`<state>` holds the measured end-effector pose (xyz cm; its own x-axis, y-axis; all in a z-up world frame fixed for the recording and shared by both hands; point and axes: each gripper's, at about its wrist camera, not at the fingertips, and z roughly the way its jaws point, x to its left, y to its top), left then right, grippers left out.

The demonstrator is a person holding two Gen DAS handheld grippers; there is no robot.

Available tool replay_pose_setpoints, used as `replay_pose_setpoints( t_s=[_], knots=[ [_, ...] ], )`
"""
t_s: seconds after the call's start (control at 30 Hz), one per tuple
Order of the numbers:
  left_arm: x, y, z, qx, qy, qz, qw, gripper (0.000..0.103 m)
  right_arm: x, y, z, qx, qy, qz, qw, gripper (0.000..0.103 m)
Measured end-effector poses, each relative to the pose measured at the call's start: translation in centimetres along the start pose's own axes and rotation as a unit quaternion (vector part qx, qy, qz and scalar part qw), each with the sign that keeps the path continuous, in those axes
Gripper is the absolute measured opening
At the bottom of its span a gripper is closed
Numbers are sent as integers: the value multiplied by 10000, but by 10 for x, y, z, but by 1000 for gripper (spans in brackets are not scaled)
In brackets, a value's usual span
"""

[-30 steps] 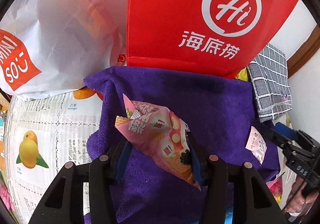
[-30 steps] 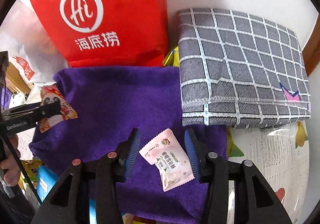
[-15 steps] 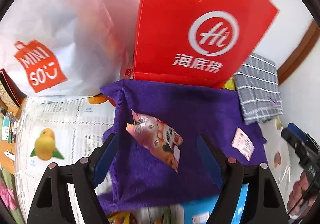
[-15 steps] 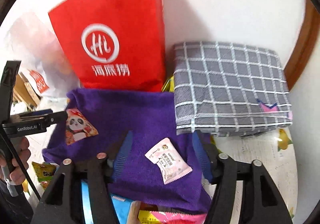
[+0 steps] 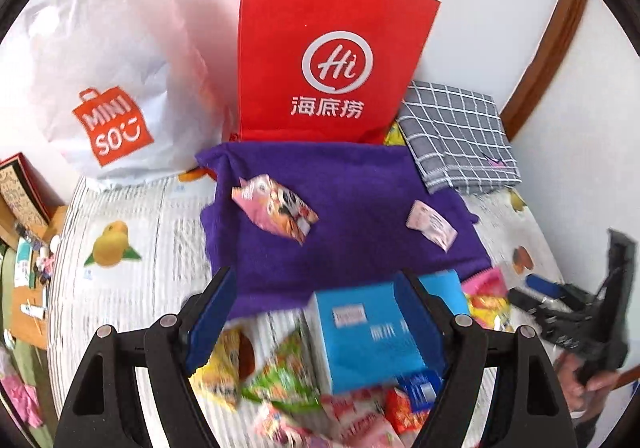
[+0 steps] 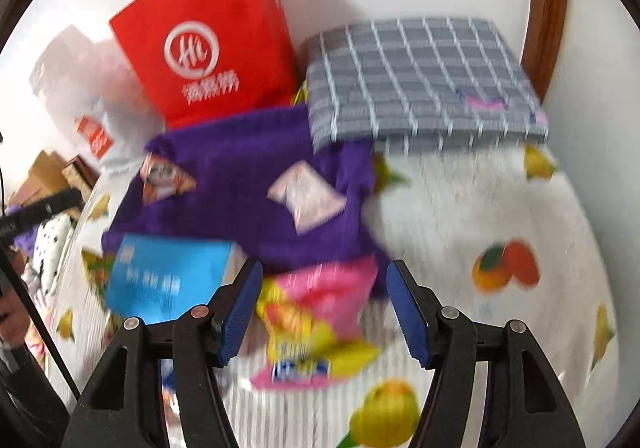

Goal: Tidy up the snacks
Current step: 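Grasp the pink-and-yellow chip bag with the right tool while the left tool withdraws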

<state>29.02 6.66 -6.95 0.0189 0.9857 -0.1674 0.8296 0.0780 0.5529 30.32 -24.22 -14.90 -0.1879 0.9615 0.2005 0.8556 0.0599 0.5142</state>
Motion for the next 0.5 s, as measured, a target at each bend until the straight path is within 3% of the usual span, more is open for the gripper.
replay_pose_setpoints(
  t_s=[0.2, 0.37, 0.43, 0.5],
  knots=[
    [4, -30, -27, -16, 118, -84, 9999, 79, 16, -25, 21, 220, -144, -225, 9994, 66],
    [15, -52, -48, -72, 187, -173, 9996, 79, 25, -34, 45, 283, -642, -560, 9960, 66],
    [20, -59, -53, -88, 277, -244, 9993, 79, 23, -40, 37, 116, -685, -462, 9965, 55],
    [25, -67, -55, -107, 370, -330, 9987, 79, 19, -47, 26, 65, -662, -356, 9972, 53]
  ],
)
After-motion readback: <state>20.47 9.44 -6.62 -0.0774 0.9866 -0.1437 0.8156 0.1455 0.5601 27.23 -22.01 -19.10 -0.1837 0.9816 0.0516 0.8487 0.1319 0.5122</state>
